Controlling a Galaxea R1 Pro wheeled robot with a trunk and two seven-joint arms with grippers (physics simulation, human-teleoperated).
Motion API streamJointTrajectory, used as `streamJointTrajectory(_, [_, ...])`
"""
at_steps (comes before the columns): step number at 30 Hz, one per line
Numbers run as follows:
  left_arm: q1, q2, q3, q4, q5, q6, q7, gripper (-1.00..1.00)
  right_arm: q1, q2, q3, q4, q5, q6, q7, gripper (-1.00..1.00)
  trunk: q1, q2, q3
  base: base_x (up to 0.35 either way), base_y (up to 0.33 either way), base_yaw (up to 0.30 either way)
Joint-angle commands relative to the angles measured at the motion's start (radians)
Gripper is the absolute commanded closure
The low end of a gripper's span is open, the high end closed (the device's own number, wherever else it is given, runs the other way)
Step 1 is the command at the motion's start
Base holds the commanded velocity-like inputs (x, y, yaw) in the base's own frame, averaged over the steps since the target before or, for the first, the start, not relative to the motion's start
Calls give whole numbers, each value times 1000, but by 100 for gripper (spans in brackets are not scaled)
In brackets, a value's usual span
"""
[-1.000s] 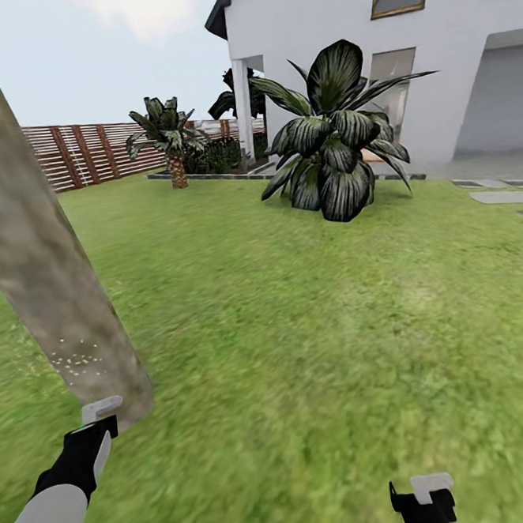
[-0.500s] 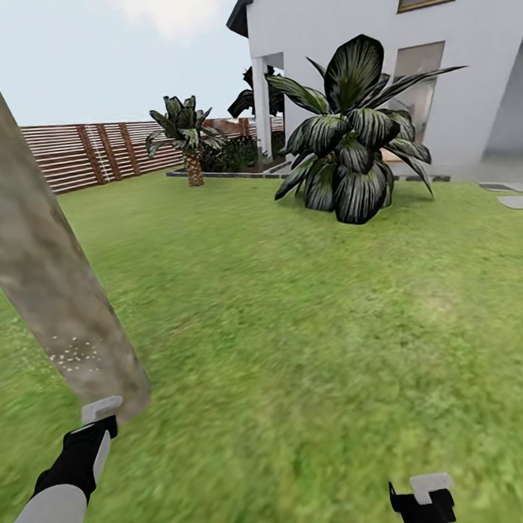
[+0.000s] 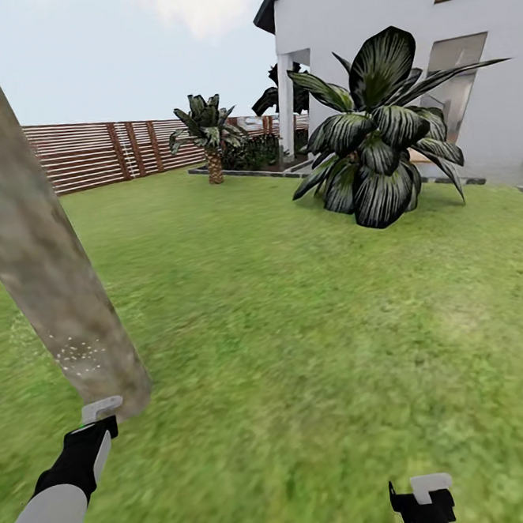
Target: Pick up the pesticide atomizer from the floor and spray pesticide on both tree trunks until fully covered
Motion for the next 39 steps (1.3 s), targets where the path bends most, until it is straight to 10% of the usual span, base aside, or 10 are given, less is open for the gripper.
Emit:
streamJointTrajectory(1, [-1, -1, 3, -2, -7, 6, -1, 100, -1, 0, -8, 1, 11, -3, -3, -100, 0, 0, -1, 175, -245, 2])
streamJointTrajectory(39, [-1, 6, 10, -3, -7, 3, -1, 100, -1, -5, -8, 2, 12, -3, -4, -100, 0, 0, -1, 184, -238, 197])
